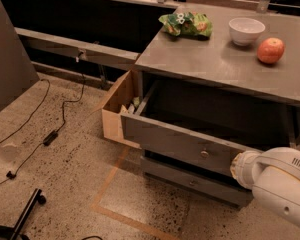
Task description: Close top drawer
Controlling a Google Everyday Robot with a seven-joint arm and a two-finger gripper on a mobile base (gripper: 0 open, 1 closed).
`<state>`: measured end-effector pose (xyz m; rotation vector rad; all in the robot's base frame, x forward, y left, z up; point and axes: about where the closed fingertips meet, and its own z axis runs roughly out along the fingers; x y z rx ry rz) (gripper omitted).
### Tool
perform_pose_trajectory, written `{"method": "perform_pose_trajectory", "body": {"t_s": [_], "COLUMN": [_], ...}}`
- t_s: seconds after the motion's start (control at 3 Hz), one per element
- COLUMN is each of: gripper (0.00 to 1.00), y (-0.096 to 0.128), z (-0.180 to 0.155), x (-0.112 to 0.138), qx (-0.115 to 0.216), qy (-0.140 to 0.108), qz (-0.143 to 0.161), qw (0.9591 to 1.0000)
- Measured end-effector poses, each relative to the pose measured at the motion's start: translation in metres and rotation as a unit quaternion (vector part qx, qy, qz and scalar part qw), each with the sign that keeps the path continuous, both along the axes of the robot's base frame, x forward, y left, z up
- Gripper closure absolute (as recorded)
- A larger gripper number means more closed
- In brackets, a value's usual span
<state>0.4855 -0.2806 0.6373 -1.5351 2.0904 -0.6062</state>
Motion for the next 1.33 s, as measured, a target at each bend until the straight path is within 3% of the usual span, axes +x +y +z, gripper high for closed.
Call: {"method": "perform_pose_trajectory", "body": {"t_s": [0.67,1.33], "gripper": [1.0,1.0], "y": [-0.017,-0.036], "z": [-0.019,-0.013], "x": [0.061,0.094], "qx": [0.007,0.009], "qy": [-0.006,-0.019], "qz": [-0.001,-0.002], "qw": [1.0,0.9998]}}
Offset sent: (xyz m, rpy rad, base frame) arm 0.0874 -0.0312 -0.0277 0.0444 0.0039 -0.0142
